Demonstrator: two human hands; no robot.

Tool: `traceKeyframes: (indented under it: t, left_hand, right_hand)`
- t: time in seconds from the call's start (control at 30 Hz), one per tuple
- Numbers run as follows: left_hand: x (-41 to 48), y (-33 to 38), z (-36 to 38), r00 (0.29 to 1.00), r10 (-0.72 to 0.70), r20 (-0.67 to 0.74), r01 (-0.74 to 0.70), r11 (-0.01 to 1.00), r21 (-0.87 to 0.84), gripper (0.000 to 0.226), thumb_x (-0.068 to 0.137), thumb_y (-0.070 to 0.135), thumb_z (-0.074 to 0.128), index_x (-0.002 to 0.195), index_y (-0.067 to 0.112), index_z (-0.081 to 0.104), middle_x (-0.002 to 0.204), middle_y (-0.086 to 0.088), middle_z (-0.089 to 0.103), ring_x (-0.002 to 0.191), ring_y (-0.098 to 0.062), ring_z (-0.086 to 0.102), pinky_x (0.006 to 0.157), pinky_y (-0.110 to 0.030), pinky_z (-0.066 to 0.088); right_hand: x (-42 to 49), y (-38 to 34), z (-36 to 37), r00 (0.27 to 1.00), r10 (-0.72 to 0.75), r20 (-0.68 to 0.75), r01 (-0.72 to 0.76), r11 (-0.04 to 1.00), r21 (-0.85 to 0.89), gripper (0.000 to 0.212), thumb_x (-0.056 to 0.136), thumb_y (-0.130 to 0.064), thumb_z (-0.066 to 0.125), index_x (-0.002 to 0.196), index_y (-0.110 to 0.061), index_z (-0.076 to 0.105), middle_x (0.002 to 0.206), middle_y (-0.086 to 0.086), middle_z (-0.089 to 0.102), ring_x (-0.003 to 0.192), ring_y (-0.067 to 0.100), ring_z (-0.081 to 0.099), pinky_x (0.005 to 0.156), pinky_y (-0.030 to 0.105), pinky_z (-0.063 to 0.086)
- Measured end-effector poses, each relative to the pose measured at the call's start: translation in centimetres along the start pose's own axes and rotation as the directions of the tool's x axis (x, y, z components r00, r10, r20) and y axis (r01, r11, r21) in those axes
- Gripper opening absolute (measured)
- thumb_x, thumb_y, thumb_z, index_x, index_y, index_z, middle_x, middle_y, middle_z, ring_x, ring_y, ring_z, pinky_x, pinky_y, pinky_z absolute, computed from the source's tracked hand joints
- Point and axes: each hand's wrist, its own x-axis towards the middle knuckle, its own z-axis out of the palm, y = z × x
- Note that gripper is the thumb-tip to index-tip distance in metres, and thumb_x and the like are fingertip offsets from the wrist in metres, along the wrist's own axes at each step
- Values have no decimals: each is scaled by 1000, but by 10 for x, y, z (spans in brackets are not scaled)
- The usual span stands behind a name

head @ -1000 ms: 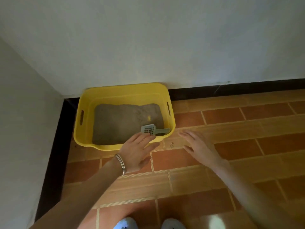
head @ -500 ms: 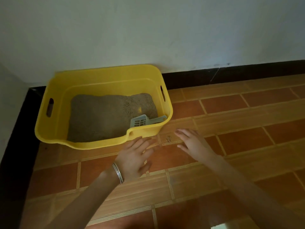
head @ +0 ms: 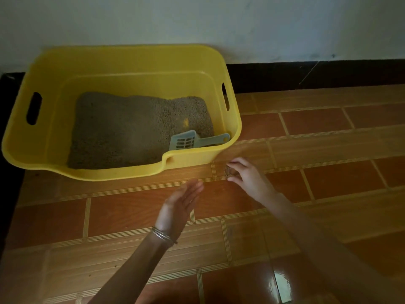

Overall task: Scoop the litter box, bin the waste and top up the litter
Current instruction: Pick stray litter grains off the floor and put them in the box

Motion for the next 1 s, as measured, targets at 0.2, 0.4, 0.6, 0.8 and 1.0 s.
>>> traceKeyframes:
  t: [0.2, 0.4, 0.6, 0.8, 1.0]
  left_hand:
    - [3, -1, 2, 986, -164, -24, 149, 943, -298, 47, 81, 28, 46, 121, 4, 55, 120, -11, 64, 111, -22, 60, 96, -33, 41]
    - [7, -10, 4, 979, -202, -30, 175, 906, -384, 41, 84, 25, 45, 116, 2, 57, 117, -14, 65, 113, -24, 58, 96, -34, 42]
    - [13, -13, 4, 981, -187, -47, 149, 893, -424, 41, 91, 24, 38, 119, 0, 55, 119, -15, 63, 113, -24, 57, 97, -34, 41]
    - [23, -16, 3, 974, -222, -44, 191, 910, -367, 37, 99, 22, 31, 114, 1, 58, 116, -15, 65, 112, -24, 59, 100, -35, 40]
    - [33, -18, 11, 969, -240, -56, 196, 886, -420, 37, 99, 20, 31, 112, 0, 59, 115, -16, 65, 111, -25, 59, 99, -34, 41]
  right_hand:
    - [5, 1, 15, 999, -28, 17, 28, 1000, -7, 48, 77, -25, 70, 120, -9, 60, 120, 5, 55, 108, 21, 54, 94, 32, 44]
    - [2, -2, 28, 985, -28, -170, 29, 1000, 6, 25, 68, -11, 78, 93, -8, 73, 90, 3, 65, 79, 21, 64, 69, 31, 55]
    - [-4, -7, 31, 969, 3, -248, 7, 999, 42, 8, 72, -11, 76, 78, -12, 71, 80, -1, 66, 61, 17, 64, 50, 25, 51]
    - [6, -9, 31, 994, 5, -107, -19, 991, -130, 2, 81, -10, 65, 81, -10, 63, 86, 5, 64, 63, 26, 64, 54, 35, 54]
    - [11, -5, 21, 995, 78, -66, -75, 997, 34, 11, 79, -14, 68, 89, -9, 68, 89, 4, 69, 75, 16, 66, 70, 31, 56]
